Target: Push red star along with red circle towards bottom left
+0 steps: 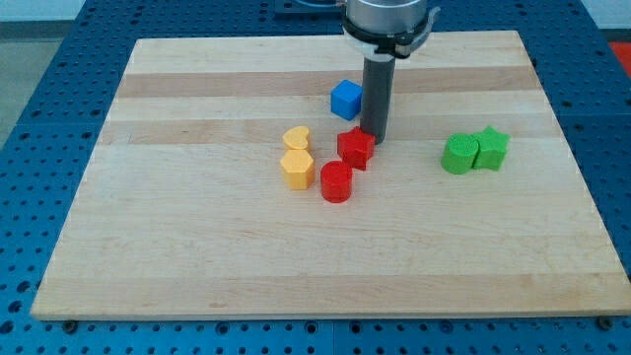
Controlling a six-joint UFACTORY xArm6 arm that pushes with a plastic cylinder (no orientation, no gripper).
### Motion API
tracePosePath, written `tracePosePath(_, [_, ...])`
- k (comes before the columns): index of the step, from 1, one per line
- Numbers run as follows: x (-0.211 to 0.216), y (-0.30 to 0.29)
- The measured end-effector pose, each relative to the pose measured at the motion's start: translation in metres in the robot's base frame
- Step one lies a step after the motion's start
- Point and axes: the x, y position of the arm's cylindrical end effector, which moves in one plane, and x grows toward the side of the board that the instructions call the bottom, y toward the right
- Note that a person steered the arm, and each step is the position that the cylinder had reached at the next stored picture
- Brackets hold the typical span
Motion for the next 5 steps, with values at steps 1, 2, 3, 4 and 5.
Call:
tracePosePath(1, [0.017,-0.01])
tracePosePath(2, [0.036,-0.02])
tracePosePath(3, [0.058,-0.026])
tracePosePath(4, [0.081,-0.036])
tracePosePath(5, [0.099,-0.048])
